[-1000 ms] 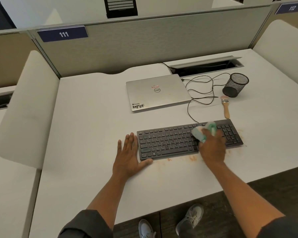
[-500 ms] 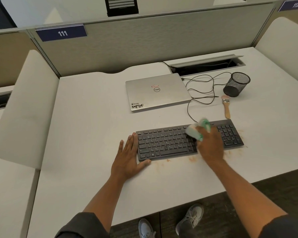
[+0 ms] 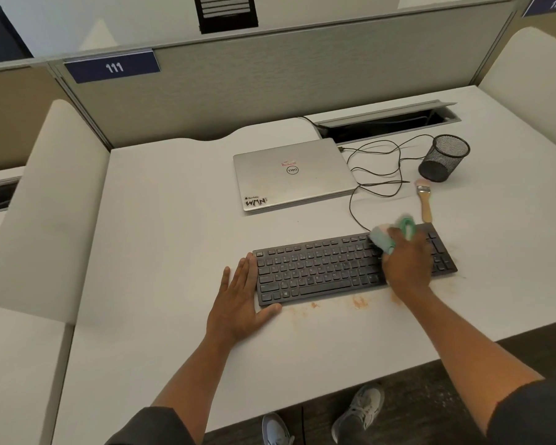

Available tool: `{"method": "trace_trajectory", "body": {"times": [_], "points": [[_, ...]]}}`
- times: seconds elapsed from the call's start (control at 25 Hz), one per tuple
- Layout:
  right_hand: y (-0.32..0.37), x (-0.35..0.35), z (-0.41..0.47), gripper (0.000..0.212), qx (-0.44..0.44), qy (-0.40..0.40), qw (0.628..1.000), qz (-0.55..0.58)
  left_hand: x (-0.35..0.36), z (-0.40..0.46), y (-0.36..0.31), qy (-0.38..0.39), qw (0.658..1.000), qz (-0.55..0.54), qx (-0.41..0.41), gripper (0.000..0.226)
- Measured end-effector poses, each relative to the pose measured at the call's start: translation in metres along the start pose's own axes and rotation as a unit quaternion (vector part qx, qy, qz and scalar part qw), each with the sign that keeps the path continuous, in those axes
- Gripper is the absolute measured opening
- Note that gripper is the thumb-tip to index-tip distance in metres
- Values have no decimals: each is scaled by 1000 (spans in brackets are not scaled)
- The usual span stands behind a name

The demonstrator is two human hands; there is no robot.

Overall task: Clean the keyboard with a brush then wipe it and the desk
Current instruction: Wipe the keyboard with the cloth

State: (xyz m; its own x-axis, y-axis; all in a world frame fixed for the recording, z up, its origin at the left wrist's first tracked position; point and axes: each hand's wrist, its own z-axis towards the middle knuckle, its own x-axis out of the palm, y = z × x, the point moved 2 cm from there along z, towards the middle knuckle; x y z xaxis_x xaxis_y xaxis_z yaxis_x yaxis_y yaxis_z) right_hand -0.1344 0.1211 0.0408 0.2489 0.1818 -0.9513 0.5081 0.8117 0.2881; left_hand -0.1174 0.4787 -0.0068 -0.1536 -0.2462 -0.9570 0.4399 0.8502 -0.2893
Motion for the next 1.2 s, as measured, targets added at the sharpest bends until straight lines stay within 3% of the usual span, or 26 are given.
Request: {"method": "trace_trajectory", "body": {"times": [0.2,0.28,0.44,0.6,0.92,1.2], "points": [[-7,-1,-19,59,-186,85,978,31,0,-1,0,4,1000,-4,-1,112],[-44,-9,0,61,-160,62,985,11,1,0,1,4,1000,-2,-4,112],[-75,-20,34,52,-5,21,1000,8,0,0,1,8,1000,-5,-2,111],[-3,-9,25,50,-16,37,997,65,-2,0,0,7,1000,-8,0,110],[158,33,-36,53,-197,177,963,52,0,1,2,12,1000,-13,-1,112],[189,43,-85,53,-273,175,944,68,1,2,3,4,1000,-5,3,106]]}}
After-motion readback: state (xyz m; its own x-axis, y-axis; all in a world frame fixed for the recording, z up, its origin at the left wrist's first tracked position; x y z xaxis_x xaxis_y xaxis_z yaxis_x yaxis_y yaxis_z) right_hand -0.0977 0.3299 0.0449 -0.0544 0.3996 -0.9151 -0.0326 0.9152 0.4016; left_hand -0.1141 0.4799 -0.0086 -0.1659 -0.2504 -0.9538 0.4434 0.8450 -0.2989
